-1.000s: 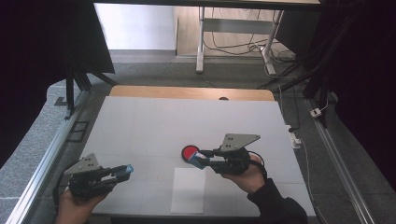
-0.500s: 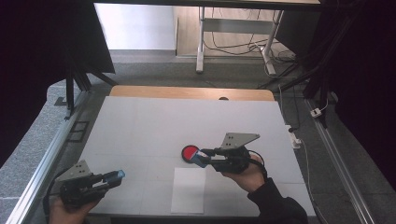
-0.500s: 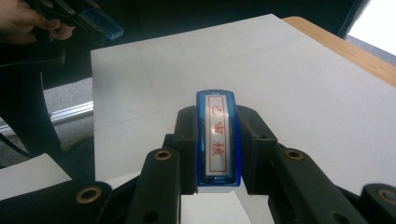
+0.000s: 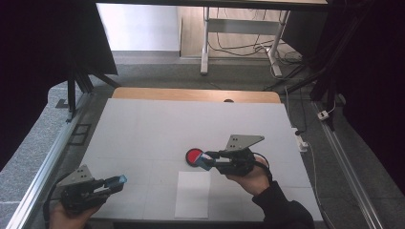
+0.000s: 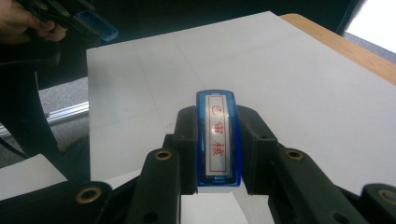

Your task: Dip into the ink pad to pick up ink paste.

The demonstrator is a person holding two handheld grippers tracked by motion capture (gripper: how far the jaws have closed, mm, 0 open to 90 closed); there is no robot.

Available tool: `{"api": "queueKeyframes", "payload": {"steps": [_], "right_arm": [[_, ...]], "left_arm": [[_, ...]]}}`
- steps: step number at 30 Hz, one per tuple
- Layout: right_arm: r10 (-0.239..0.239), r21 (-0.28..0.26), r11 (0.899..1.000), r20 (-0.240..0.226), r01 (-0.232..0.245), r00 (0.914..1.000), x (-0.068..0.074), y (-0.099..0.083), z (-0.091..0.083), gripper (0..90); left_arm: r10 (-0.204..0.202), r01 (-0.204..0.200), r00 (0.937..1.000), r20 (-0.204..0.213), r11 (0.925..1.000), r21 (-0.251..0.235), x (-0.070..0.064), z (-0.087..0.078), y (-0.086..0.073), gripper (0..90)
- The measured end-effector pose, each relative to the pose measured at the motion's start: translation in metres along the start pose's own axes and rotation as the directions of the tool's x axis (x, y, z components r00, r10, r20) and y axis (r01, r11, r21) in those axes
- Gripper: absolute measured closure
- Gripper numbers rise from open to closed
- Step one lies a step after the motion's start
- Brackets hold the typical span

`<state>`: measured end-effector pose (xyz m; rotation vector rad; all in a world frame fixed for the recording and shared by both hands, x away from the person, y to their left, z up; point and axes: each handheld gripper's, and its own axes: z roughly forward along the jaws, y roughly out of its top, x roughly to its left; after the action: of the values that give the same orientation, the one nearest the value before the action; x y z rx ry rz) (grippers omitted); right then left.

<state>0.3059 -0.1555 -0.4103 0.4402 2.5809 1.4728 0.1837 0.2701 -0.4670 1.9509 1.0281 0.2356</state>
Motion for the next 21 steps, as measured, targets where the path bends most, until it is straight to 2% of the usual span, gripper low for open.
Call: {"api": "queueKeyframes", "payload": {"steps": [10,21], "right_arm": [[0.018,0.020,1.000,0.015,-0.019,0.9997,-0.005,0.001,0.009,71.4],[0.038,0.036,0.999,0.044,-0.040,0.9983,-0.015,0.006,0.022,71.4]], "left_arm": [[-0.014,0.014,0.9998,0.012,0.9997,0.022,0.001,0.002,-0.003,67.7],[-0.007,0.007,1.0000,0.006,0.9995,0.032,0.000,0.002,-0.007,67.8]]}}
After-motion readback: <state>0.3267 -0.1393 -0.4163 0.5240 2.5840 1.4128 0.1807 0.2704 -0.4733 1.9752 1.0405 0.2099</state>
